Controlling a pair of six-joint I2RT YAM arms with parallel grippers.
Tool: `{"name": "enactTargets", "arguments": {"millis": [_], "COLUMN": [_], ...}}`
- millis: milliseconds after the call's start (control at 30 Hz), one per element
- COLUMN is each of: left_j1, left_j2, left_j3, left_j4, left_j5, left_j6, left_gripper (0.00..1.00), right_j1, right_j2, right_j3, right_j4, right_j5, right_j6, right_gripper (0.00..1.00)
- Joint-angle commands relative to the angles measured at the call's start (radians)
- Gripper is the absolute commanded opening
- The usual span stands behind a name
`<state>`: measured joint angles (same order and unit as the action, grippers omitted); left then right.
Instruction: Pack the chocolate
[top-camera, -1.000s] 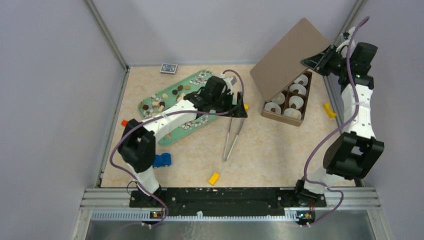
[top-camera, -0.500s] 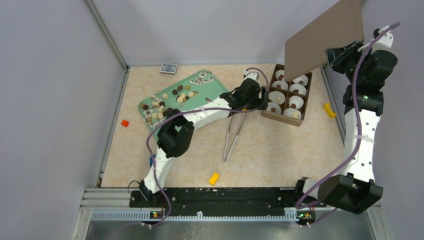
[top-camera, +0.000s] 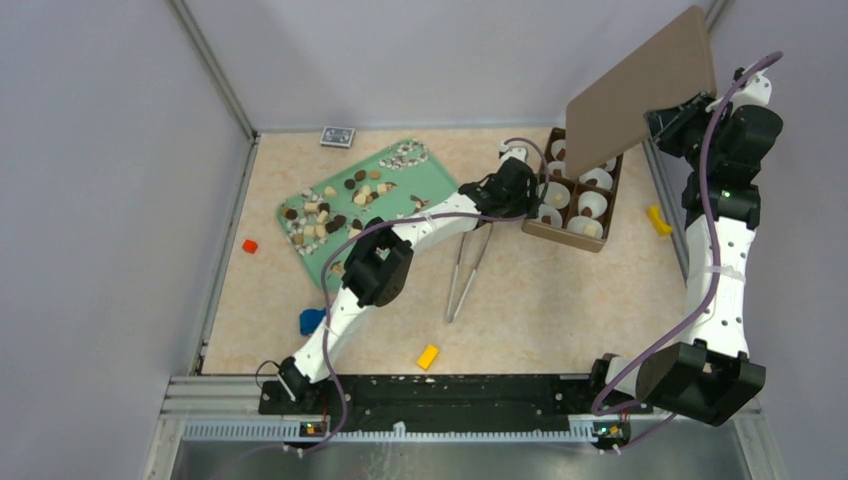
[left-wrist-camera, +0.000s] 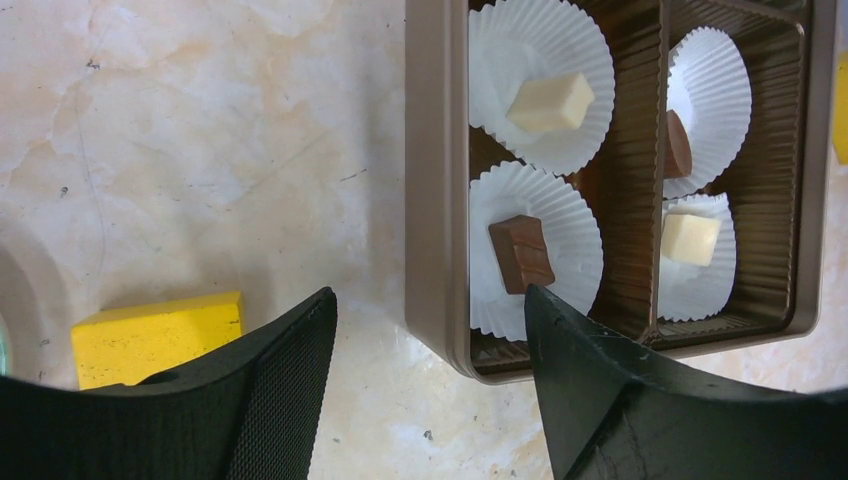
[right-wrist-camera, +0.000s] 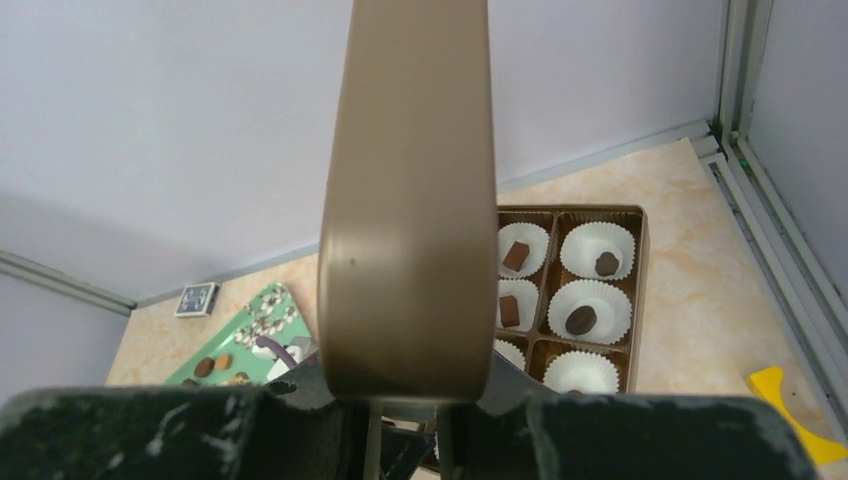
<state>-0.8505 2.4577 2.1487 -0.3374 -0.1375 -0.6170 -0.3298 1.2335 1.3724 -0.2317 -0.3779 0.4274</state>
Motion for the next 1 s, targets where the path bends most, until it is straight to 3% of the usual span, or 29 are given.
{"name": "enactTargets", "arguments": {"millis": [0,400,600,967], "left_j1": [-0.016,-0.02,-0.019,-0.018], "left_j2": [-0.029,-0.072,-0.156,-0.275], "left_j3": [0.003,-0.044,-0.141,-0.23], "left_j4": [-0.033,-0.159,-0.221,-0.382], "left_j5": [0.011,0.059,0.118,-0.024], "left_j6": [0.055,0.134,0.206,0.286], "left_gripper": [0.72,0.72,0.75,0.78], "right_j1": [-0.001,-0.002,-0.002,-0.002], "right_j2": [-0.031,-0.04,0.015,0.098], "right_j3": [0.021,0.025,0.093,0.205], "right_j4": [0.09,0.054,-0.064,-0.257], "right_j5": [0.008,0.012,-0.09,-0.273], "right_j6": [0.001,-0.006,-0.046,-0.106], "right_gripper": [0.0,0.0,0.0,0.0]}}
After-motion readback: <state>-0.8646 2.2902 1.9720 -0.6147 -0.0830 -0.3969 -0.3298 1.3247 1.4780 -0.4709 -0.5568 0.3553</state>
